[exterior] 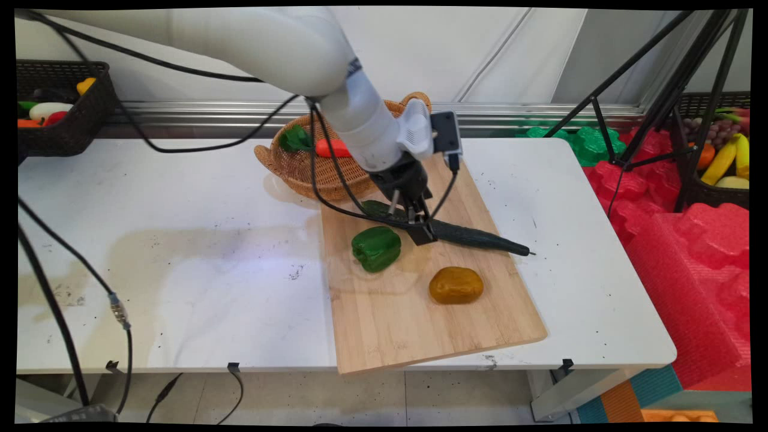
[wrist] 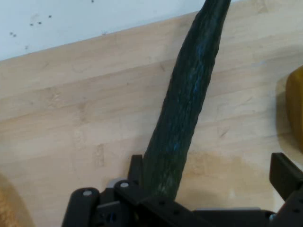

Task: Pick up the cucumber from the cutting board, then place the picked object in the vegetable basket

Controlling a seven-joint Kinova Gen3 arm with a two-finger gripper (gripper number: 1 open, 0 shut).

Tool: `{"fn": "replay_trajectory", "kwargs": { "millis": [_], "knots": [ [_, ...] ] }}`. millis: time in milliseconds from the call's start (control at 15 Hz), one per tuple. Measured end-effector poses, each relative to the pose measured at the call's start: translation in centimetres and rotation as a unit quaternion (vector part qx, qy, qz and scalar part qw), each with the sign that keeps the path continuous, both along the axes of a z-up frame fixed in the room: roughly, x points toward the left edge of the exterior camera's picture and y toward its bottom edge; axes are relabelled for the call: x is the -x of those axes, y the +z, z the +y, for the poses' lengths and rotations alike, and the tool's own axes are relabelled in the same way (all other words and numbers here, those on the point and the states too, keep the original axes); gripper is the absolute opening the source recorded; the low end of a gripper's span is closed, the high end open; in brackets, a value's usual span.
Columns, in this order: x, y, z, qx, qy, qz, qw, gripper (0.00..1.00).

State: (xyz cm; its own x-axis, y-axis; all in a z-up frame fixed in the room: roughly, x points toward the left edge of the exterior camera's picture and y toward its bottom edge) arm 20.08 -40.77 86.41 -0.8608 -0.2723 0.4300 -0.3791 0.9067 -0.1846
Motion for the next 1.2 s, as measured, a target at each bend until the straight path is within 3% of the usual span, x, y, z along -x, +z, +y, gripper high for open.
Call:
{"fn": "replay_trajectory", "kwargs": {
  "millis": [867,933,1200],
  "knots": [
    [3.6,-4.9,-4.1,-0.01,-0.049,-0.054,0.9973,1.0],
    [3.8,-5.0,-4.2,-0.007,-0.054,-0.057,0.9969,0.0],
    [4.2,-5.1,-4.1,0.005,-0.069,-0.071,0.9951,0.0]
  ]
}}
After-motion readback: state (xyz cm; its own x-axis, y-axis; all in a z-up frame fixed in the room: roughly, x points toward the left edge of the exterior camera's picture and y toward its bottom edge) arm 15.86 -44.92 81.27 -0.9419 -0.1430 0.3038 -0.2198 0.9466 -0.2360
